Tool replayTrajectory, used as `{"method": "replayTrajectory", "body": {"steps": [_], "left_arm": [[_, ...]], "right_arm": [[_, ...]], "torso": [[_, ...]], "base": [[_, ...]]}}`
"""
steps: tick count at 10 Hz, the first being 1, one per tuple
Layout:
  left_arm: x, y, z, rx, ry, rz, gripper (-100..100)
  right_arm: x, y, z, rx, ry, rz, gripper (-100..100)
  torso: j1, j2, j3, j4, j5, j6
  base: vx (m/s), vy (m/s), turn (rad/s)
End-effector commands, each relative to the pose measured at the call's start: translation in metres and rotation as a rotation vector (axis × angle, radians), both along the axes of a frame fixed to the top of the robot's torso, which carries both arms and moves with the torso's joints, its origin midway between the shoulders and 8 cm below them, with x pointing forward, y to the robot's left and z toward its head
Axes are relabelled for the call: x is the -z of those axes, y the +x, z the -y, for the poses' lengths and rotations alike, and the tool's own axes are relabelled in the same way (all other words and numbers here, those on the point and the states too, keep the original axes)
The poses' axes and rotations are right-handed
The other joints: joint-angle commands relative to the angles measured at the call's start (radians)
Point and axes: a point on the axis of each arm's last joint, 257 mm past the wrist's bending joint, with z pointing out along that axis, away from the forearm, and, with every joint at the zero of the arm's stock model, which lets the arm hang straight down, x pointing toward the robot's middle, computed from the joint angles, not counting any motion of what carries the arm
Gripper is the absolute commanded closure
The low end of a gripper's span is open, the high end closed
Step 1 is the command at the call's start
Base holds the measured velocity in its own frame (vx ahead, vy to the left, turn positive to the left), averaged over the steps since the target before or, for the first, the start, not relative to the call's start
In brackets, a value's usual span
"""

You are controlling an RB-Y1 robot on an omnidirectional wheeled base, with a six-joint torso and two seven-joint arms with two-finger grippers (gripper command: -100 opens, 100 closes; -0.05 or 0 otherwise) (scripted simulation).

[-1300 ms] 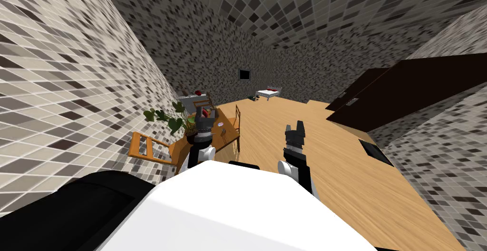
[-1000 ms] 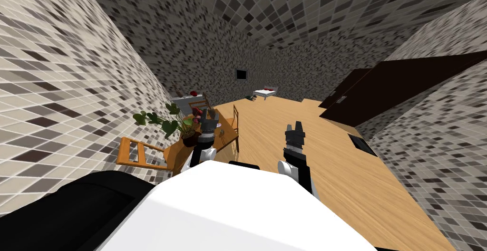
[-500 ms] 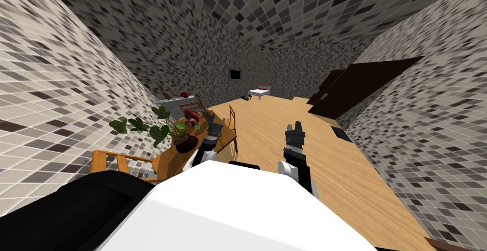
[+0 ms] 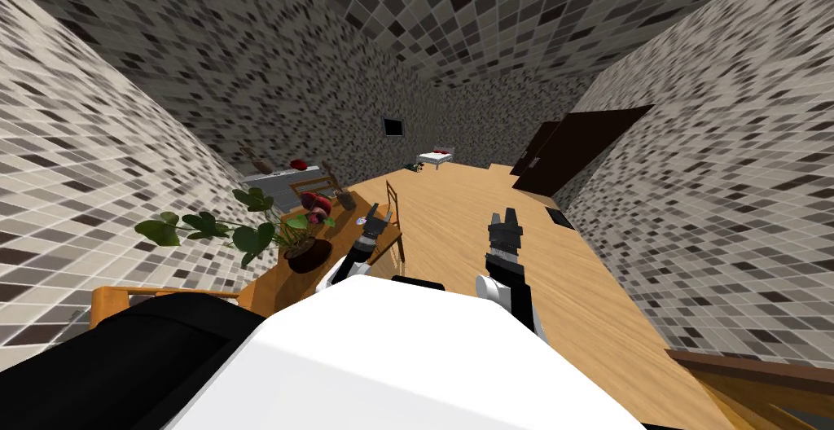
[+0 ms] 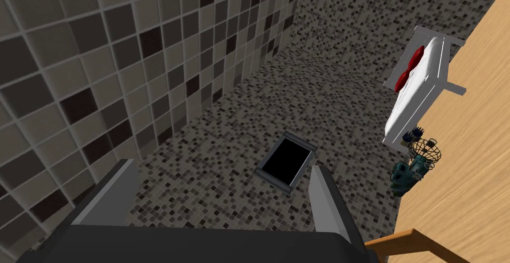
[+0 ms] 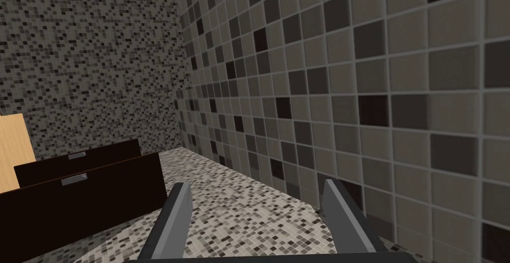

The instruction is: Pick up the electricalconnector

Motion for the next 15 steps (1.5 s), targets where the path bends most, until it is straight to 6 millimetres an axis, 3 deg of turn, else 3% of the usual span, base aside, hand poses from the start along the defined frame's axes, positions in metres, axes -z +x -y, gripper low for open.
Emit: {"method": "replayTrajectory", "body": {"steps": [1, 2, 3, 4, 5, 6, 7, 8, 9, 10, 11, 12, 13, 14, 15], "left_arm": [[0.011, 0.000, 0.001, 0.027, -0.012, -0.030, -100], [0.036, 0.000, 0.006, 0.071, -0.015, -0.089, -100], [0.036, 0.000, 0.006, 0.074, -0.020, -0.090, -100], [0.059, -0.001, 0.011, 0.117, -0.022, -0.149, -100], [0.062, -0.001, 0.010, 0.118, -0.028, -0.156, -100], [0.086, -0.004, 0.014, 0.159, -0.027, -0.218, -100], [0.089, -0.004, 0.013, 0.160, -0.033, -0.226, -100], [0.114, -0.009, 0.015, 0.197, -0.028, -0.291, -100], [0.118, -0.009, 0.014, 0.198, -0.036, -0.301, -100], [0.142, -0.016, 0.015, 0.232, -0.030, -0.365, -100], [0.147, -0.016, 0.013, 0.231, -0.038, -0.379, -100], [0.174, -0.025, 0.012, 0.259, -0.030, -0.450, -100], [0.177, -0.026, 0.010, 0.260, -0.039, -0.460, -100], [0.198, -0.036, 0.009, 0.292, -0.036, -0.523, -100], [0.206, -0.037, 0.005, 0.285, -0.039, -0.542, -100]], "right_arm": [[0.000, 0.000, 0.000, 0.000, 0.000, 0.000, 0], [0.000, 0.000, 0.000, 0.000, 0.000, 0.000, 0], [0.000, 0.000, 0.000, 0.000, 0.000, 0.000, 0], [0.000, 0.000, 0.000, 0.000, 0.000, 0.000, 0], [0.000, 0.000, 0.000, 0.000, 0.000, 0.000, 0], [0.000, 0.000, 0.000, 0.000, 0.000, 0.000, 0], [0.000, 0.000, 0.000, 0.000, 0.000, 0.000, 0], [0.000, 0.000, 0.000, 0.000, 0.000, 0.000, 0], [0.000, 0.000, 0.000, 0.000, 0.000, 0.000, 0], [0.000, 0.000, 0.000, 0.000, 0.000, 0.000, 0], [0.000, 0.000, 0.000, 0.000, 0.000, 0.000, 0], [0.000, 0.000, 0.000, 0.000, 0.000, 0.000, 0], [0.000, 0.000, 0.000, 0.000, 0.000, 0.000, 0], [0.000, 0.000, 0.000, 0.000, 0.000, 0.000, 0], [0.000, 0.000, 0.000, 0.000, 0.000, 0.000, 0]], "torso": [[0.000, 0.000, 0.000, 0.000, 0.000, 0.000], [0.000, 0.000, 0.000, 0.000, 0.000, -0.001], [0.000, 0.000, 0.000, 0.000, 0.000, 0.000], [-0.001, 0.000, 0.000, 0.000, 0.000, -0.001], [-0.001, 0.000, 0.000, 0.000, 0.000, 0.000], [-0.001, 0.000, 0.000, 0.000, 0.000, -0.001], [0.000, 0.000, 0.000, 0.000, 0.000, 0.000], [0.000, 0.000, 0.000, 0.000, 0.000, -0.001], [0.000, 0.000, 0.000, 0.000, 0.000, 0.000], [0.000, 0.000, 0.000, 0.000, 0.000, -0.001], [0.000, 0.000, 0.000, 0.000, 0.000, 0.000], [0.000, 0.000, 0.000, 0.000, 0.000, -0.001], [0.000, 0.000, 0.000, 0.000, 0.000, 0.000], [0.000, 0.000, 0.000, 0.000, 0.000, -0.001], [0.000, 0.000, 0.000, 0.000, 0.000, 0.000]], "base": [[-0.010, 0.030, -0.110], [-0.010, 0.027, -0.258], [-0.009, 0.026, -0.093], [-0.005, 0.024, -0.209], [-0.009, 0.026, -0.114], [-0.013, 0.028, -0.207], [-0.010, 0.028, -0.137], [-0.012, 0.029, -0.210], [-0.013, 0.028, -0.137], [-0.010, 0.024, -0.257], [-0.008, 0.027, -0.112], [-0.010, 0.025, -0.237], [-0.011, 0.027, -0.131], [-0.011, 0.025, -0.285], [-0.010, 0.025, -0.116]]}}
